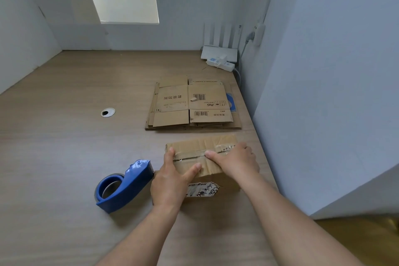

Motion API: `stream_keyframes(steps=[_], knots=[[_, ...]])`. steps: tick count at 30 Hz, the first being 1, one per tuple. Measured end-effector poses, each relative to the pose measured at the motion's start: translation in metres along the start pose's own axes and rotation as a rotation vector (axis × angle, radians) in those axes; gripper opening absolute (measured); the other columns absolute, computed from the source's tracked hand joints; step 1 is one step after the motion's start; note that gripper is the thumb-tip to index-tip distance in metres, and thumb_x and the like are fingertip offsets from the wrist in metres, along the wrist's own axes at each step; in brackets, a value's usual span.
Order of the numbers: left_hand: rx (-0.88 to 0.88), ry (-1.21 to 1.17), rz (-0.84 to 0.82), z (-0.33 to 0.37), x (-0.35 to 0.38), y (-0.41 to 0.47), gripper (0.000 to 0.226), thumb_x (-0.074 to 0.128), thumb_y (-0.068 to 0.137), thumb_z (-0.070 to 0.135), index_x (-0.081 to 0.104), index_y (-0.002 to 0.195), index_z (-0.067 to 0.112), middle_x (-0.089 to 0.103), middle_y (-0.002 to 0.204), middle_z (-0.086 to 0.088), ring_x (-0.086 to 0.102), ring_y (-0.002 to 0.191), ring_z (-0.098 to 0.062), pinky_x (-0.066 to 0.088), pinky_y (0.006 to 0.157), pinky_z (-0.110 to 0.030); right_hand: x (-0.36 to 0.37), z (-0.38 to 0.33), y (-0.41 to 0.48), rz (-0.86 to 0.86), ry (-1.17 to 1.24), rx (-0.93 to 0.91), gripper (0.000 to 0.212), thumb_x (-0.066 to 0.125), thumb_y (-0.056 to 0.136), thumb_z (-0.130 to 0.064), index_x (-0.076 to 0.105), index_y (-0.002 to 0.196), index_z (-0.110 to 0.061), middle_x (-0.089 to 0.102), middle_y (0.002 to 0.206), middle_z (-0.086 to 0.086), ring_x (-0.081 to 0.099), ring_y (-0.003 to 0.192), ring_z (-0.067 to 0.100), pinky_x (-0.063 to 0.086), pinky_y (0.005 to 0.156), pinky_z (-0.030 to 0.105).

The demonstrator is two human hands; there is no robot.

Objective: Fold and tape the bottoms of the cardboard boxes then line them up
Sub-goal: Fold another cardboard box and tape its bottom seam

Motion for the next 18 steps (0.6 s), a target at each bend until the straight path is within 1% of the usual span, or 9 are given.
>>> stream_keyframes(steps=[3, 5, 9, 10, 12, 14, 15, 16, 18], knots=[[-0.026, -0.032, 0.006, 0.004, 0.001, 0.002, 0.079, 0.052, 0.076, 0.072, 0.028, 0.137, 0.028, 0.056, 0.127, -0.002, 0.059, 0.108, -0.028, 0.051, 0.081, -0.038, 0.001, 0.002, 0.003, 0.008, 0.014, -0.049, 0.098, 0.062, 0.072, -0.071, 0.032, 0.136, -0.003, 0.042, 0.139, 0.015, 0.040, 0.129, 0.030, 0.039, 0.098, 0.038], [-0.120, -0.140, 0.031, 0.008, 0.002, 0.006, 0.068, 0.048, 0.081, 0.070, 0.033, 0.129, 0.024, 0.055, 0.125, -0.001, 0.058, 0.108, -0.028, 0.045, 0.078, -0.037, 0.002, 0.006, 0.006, 0.004, 0.028, -0.088, 0.088, 0.060, 0.079, -0.065, 0.034, 0.135, -0.002, 0.043, 0.138, 0.015, 0.042, 0.127, 0.031, 0.039, 0.098, 0.038], [-0.215, -0.235, 0.060, 0.009, 0.001, 0.011, 0.041, 0.049, 0.092, 0.051, 0.032, 0.110, 0.017, 0.061, 0.104, -0.009, 0.056, 0.084, -0.026, 0.045, 0.072, -0.036, 0.003, 0.016, 0.010, -0.006, 0.121, -0.150, 0.055, 0.056, 0.090, -0.049, 0.046, 0.123, -0.005, 0.052, 0.124, 0.012, 0.050, 0.113, 0.030, 0.042, 0.087, 0.035], [-0.201, -0.231, 0.054, 0.009, 0.000, 0.010, 0.039, 0.048, 0.093, 0.048, 0.032, 0.111, 0.017, 0.061, 0.103, -0.010, 0.055, 0.083, -0.026, 0.046, 0.072, -0.036, 0.002, 0.019, 0.011, 0.007, 0.143, -0.169, 0.045, 0.054, 0.092, -0.046, 0.050, 0.115, -0.007, 0.056, 0.117, 0.010, 0.053, 0.106, 0.027, 0.041, 0.081, 0.033], [-0.159, -0.211, 0.044, 0.009, -0.001, 0.008, 0.044, 0.043, 0.097, 0.045, 0.030, 0.130, 0.018, 0.062, 0.109, -0.011, 0.057, 0.090, -0.029, 0.046, 0.079, -0.039, -0.001, 0.025, 0.010, 0.039, 0.158, -0.209, 0.030, 0.047, 0.096, -0.040, 0.052, 0.098, -0.011, 0.059, 0.102, 0.008, 0.053, 0.091, 0.023, 0.039, 0.073, 0.032], [-0.104, -0.133, 0.027, 0.009, -0.001, 0.006, 0.058, 0.035, 0.099, 0.043, 0.013, 0.148, 0.021, 0.061, 0.115, -0.013, 0.058, 0.101, -0.033, 0.045, 0.085, -0.041, -0.006, 0.025, 0.009, 0.039, 0.147, -0.215, 0.034, 0.035, 0.100, -0.039, 0.052, 0.093, -0.011, 0.058, 0.096, 0.007, 0.053, 0.089, 0.024, 0.044, 0.077, 0.034], [-0.087, -0.086, 0.007, 0.010, -0.001, 0.006, 0.062, 0.032, 0.100, 0.045, 0.007, 0.151, 0.022, 0.060, 0.117, -0.013, 0.058, 0.104, -0.033, 0.045, 0.086, -0.042, -0.007, 0.021, 0.008, 0.024, 0.115, -0.195, 0.044, 0.030, 0.099, -0.046, 0.055, 0.098, -0.009, 0.059, 0.100, 0.008, 0.055, 0.093, 0.026, 0.046, 0.081, 0.035], [-0.093, -0.043, -0.022, 0.011, 0.000, 0.006, 0.067, 0.032, 0.098, 0.050, 0.003, 0.152, 0.023, 0.060, 0.120, -0.012, 0.057, 0.107, -0.033, 0.046, 0.087, -0.041, -0.007, 0.016, 0.008, 0.008, 0.060, -0.157, 0.058, 0.028, 0.095, -0.058, 0.056, 0.109, -0.008, 0.059, 0.108, 0.010, 0.056, 0.100, 0.028, 0.046, 0.083, 0.035], [-0.137, 0.039, -0.070, 0.015, 0.001, 0.008, 0.087, 0.040, 0.088, 0.067, 0.000, 0.151, 0.023, 0.059, 0.124, -0.010, 0.056, 0.112, -0.033, 0.044, 0.083, -0.037, -0.002, 0.004, 0.005, -0.019, -0.053, -0.039, 0.093, 0.037, 0.074, -0.084, 0.046, 0.129, -0.009, 0.053, 0.127, 0.010, 0.052, 0.116, 0.029, 0.045, 0.088, 0.038]])
Point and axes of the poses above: each hand's wrist, its own y-axis towards the middle knuckle, its own x-axis out of the palm, z = x × y, the point moved 1 cm from there along y, towards the middle knuckle
